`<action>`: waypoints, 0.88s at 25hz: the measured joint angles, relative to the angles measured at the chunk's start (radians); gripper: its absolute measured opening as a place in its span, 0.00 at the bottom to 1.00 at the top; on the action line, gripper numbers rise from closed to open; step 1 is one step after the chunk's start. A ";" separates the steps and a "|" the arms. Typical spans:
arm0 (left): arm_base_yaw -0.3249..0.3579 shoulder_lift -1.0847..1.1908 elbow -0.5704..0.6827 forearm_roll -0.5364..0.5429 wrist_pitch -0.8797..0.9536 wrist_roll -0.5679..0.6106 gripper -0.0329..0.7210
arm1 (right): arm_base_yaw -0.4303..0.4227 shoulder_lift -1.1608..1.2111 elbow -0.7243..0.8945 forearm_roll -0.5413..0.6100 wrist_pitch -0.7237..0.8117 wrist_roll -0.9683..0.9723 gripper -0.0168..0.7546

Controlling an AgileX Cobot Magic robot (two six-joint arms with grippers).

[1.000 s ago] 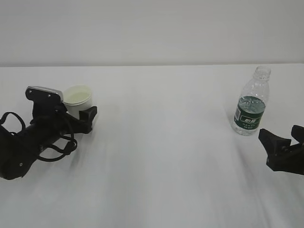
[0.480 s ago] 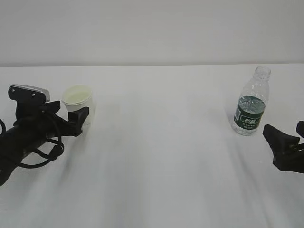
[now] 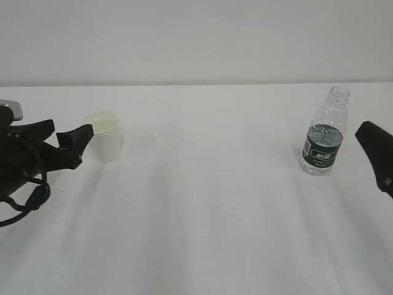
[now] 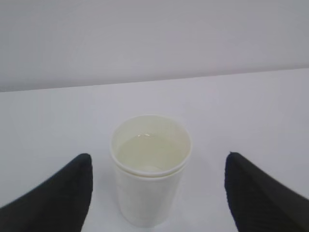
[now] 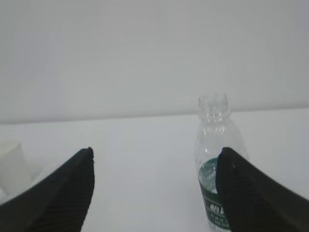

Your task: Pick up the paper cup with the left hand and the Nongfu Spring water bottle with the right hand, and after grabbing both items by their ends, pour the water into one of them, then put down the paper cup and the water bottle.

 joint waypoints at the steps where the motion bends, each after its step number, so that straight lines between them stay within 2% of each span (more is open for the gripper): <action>1: 0.000 -0.029 0.021 0.000 0.000 -0.011 0.85 | 0.000 -0.024 0.000 0.002 0.000 0.005 0.78; 5: 0.000 -0.145 0.103 0.010 -0.001 -0.026 0.82 | 0.000 -0.141 0.001 0.020 0.038 0.015 0.78; 10: 0.000 -0.291 0.171 0.040 0.030 -0.030 0.81 | 0.000 -0.291 0.004 0.032 0.257 0.015 0.78; 16: 0.000 -0.541 0.180 0.051 0.221 -0.031 0.81 | 0.000 -0.466 -0.002 0.071 0.476 0.015 0.78; 22: 0.000 -0.782 0.187 0.048 0.494 -0.031 0.81 | 0.000 -0.642 -0.089 0.079 0.774 0.007 0.78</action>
